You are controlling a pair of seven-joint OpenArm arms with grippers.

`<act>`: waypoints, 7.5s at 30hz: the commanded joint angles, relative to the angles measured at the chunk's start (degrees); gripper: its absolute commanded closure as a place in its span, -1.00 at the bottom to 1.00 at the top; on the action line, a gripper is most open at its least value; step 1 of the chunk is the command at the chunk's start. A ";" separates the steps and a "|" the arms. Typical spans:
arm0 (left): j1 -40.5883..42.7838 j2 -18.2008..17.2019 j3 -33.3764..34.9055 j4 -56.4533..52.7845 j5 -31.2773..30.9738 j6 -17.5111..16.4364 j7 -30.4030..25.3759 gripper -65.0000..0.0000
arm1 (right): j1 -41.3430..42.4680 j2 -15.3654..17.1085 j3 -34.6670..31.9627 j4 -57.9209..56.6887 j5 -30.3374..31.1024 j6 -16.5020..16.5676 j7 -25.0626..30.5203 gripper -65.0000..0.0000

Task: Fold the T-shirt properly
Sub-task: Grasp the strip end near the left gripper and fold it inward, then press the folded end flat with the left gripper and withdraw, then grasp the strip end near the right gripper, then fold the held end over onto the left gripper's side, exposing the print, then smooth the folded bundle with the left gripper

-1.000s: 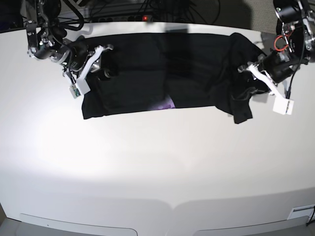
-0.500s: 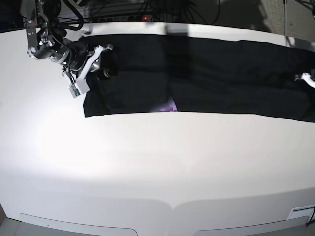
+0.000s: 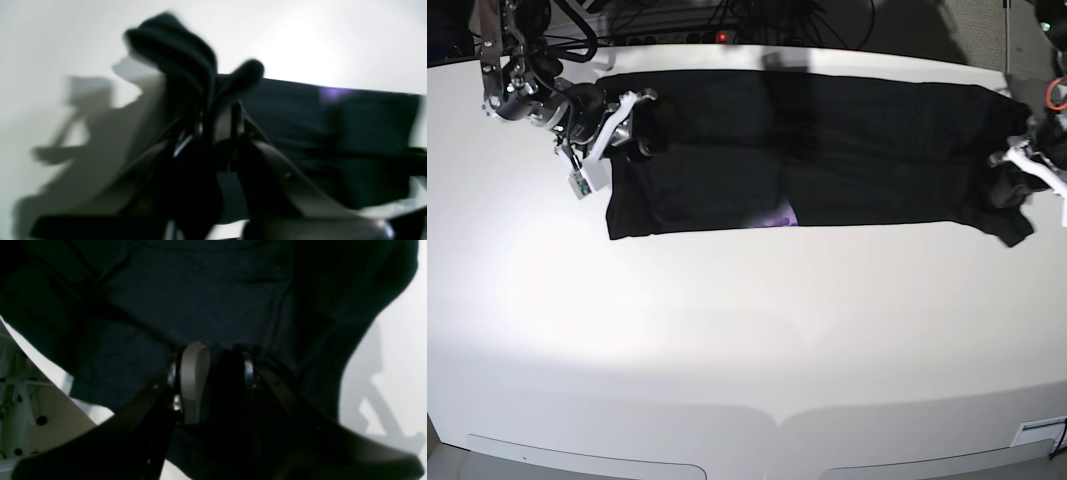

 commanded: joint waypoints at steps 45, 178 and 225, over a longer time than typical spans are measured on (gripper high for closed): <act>-6.01 3.72 32.13 1.25 9.68 -3.32 -3.96 0.09 | 2.25 0.72 0.39 1.11 1.11 0.52 0.39 0.47; 9.25 -15.98 17.29 -15.52 15.74 -11.82 -32.96 0.11 | 26.16 -31.68 -35.67 -1.01 17.90 -0.31 -18.78 -0.24; 4.28 -10.56 37.94 2.32 35.67 -0.35 -30.86 0.27 | 29.86 -21.09 -5.05 -1.01 -9.07 -3.72 -19.69 0.43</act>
